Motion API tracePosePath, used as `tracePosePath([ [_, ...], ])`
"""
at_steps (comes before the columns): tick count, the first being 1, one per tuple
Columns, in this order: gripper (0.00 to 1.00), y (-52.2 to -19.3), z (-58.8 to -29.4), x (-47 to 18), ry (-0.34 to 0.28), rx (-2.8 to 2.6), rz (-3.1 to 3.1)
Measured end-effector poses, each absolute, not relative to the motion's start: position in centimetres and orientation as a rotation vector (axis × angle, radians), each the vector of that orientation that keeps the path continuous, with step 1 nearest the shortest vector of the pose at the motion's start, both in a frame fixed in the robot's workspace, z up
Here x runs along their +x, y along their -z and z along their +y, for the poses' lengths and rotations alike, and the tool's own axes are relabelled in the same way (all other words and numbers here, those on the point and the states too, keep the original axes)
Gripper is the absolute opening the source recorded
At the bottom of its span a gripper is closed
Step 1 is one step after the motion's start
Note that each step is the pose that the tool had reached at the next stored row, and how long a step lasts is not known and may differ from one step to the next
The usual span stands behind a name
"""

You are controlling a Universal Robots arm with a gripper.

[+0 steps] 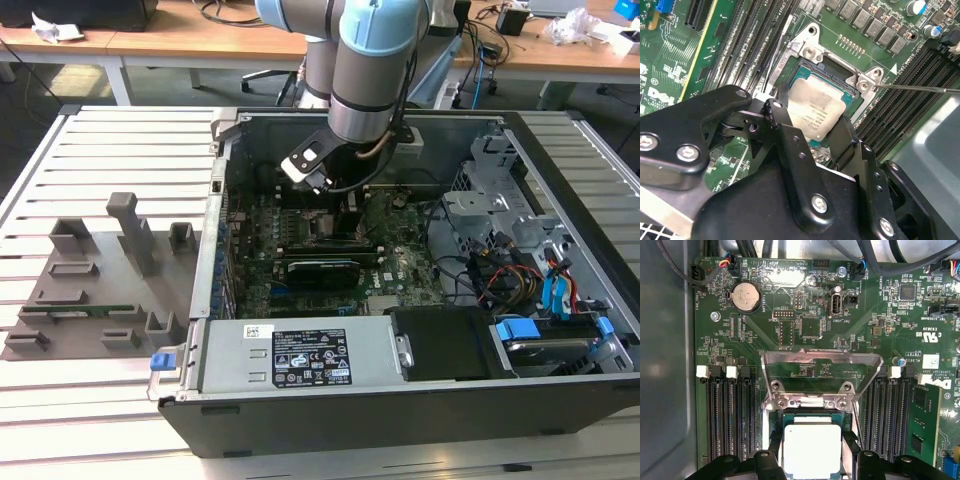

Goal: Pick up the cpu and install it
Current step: 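Place the cpu into insertion slot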

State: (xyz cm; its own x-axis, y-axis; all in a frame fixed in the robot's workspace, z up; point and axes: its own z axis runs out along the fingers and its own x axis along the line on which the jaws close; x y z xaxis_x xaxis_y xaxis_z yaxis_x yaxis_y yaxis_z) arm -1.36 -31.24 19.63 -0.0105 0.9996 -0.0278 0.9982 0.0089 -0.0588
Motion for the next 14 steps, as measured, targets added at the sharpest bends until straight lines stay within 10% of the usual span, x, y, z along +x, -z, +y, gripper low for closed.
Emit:
tracePosePath([
  [14,0.55,-19.39,-31.18,-1.48,-0.092,-2.197,-2.210],
])
